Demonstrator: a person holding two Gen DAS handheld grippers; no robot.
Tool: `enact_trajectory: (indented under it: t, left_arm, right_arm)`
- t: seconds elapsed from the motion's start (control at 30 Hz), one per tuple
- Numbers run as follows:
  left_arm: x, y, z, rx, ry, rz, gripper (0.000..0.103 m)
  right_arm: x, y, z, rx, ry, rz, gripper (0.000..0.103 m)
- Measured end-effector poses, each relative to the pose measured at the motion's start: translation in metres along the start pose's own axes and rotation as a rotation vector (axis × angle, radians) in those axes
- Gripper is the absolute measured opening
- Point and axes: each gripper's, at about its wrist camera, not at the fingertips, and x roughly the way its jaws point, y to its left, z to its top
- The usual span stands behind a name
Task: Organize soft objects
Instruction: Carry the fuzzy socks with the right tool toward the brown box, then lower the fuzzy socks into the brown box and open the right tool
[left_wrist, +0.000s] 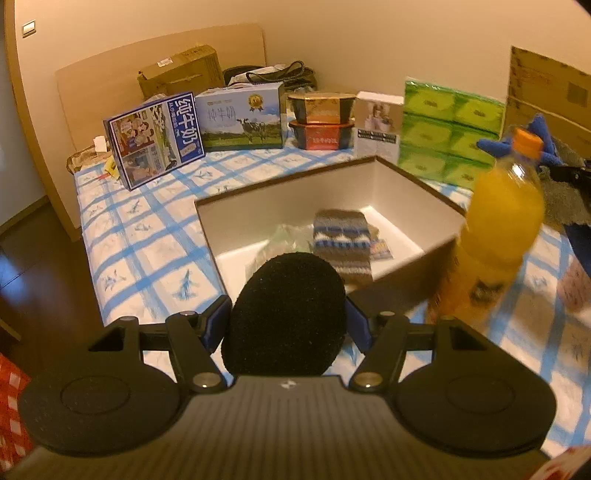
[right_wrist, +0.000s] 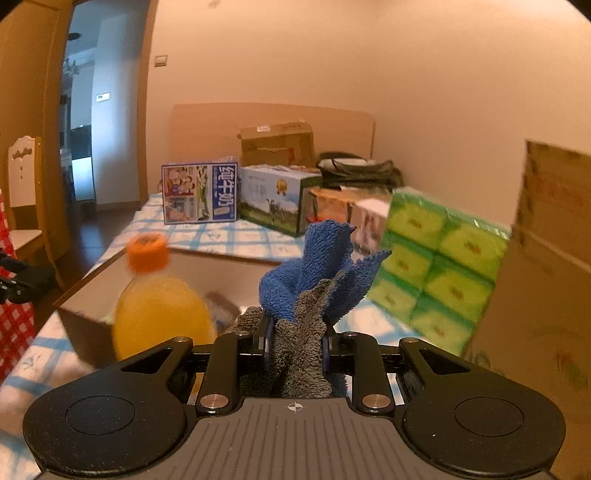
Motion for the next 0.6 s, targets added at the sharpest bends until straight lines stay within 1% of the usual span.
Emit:
enact_trajectory:
  t: [0.17,0.27,0.37,0.43,0.6]
  left_arm:
    - [0.028,0.007,0.028,-0.028,0.007,-0.013,0.063]
    - [0.046,0.011,0.043,-0.038,0.010,-0.023,0.063]
    - [0.065,0.013,0.056,-0.049,0.016,-0.032,0.063]
    - [0.078,0.014,0.064,-0.059,0.017,-0.040,0.063]
    - [0.108,0.013,0.073,-0.057,0.034,-0.046,0.063]
  right_arm:
    - [0.039,-0.009,0.028,-0.045,-0.034,0.030,0.024]
    - [0.064,-0.011,0.041,-0.054,-0.051,0.068,0.024]
    - [0.088,-0.010,0.050,-0.067,-0.064,0.118,0.024]
    - [0.106,-0.008,0.055,-0.076,-0.069,0.166,0.024]
    - [0.145,-0.001,0.061,-0.064,-0.074,0.269,0.024]
